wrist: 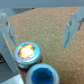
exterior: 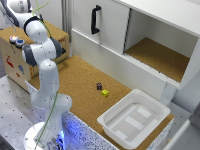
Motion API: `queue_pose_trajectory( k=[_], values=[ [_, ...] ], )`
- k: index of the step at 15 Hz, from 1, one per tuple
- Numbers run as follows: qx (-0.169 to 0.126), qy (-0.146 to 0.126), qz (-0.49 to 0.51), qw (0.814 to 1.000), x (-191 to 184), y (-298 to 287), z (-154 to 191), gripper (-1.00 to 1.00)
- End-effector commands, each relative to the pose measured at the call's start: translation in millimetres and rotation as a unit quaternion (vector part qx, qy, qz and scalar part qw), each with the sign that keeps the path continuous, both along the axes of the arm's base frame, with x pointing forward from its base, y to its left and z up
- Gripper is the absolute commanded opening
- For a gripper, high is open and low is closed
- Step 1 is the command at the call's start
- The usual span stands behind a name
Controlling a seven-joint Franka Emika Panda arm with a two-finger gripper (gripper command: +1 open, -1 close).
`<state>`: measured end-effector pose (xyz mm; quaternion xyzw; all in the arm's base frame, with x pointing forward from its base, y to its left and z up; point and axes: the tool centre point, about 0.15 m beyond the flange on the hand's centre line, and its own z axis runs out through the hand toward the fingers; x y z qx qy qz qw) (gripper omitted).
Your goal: Switch off the red light
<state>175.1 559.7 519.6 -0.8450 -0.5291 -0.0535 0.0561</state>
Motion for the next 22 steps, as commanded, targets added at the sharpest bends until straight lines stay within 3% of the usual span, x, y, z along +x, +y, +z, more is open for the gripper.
queue_pose_trajectory(
  k=[1,5,14,22],
  values=[
    [-0.031,-0.004,0.015,0.999,-27,51,-1,-1.0],
    [-0.037,0.022,0.052,0.998,-40,63,-15,-1.0],
    [-0.046,0.001,0.035,0.998,-13,70,-25,-1.0],
    [-0.076,0.022,0.026,0.997,-2,72,-61,-1.0]
  ],
)
